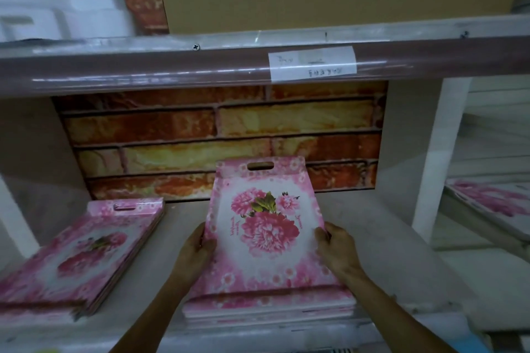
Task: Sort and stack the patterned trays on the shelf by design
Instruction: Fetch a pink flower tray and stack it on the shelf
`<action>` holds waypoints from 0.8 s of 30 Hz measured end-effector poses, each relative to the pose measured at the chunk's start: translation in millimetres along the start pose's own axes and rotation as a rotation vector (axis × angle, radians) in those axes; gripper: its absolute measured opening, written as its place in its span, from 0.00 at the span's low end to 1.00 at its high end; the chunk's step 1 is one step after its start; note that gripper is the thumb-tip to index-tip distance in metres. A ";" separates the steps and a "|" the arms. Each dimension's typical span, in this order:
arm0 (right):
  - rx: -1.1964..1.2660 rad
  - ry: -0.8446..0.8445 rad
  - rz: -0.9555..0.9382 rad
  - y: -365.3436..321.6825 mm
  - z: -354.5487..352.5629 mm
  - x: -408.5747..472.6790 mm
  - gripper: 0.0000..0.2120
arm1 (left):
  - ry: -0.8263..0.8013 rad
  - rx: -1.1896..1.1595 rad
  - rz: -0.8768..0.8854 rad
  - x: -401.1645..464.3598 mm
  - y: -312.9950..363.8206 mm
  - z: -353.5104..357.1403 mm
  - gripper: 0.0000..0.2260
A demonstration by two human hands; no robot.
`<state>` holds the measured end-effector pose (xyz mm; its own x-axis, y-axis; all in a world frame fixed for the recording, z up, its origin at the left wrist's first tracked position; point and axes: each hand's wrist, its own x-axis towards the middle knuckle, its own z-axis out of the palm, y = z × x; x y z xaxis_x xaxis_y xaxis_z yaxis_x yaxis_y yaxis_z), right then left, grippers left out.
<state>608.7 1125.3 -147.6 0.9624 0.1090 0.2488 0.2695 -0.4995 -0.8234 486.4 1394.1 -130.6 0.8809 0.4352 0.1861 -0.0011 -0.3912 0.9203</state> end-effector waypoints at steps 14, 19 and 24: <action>-0.062 -0.087 0.033 11.0 -4.6 -9.8 0.12 | -0.022 0.118 -0.049 -2.4 -13.9 6.9 0.21; -0.090 -0.090 0.058 11.1 -5.3 -9.5 0.11 | -0.046 0.206 -0.008 -3.0 -11.0 9.7 0.18; -0.059 -0.150 0.105 3.1 -11.8 -9.3 0.09 | -0.161 0.376 -0.017 4.8 -7.6 -0.9 0.19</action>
<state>600.2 1112.5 -146.5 0.9806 0.1782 0.0812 0.1694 -0.5639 -0.8083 490.2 1399.9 -136.4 0.9422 0.3233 0.0881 0.1611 -0.6675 0.7270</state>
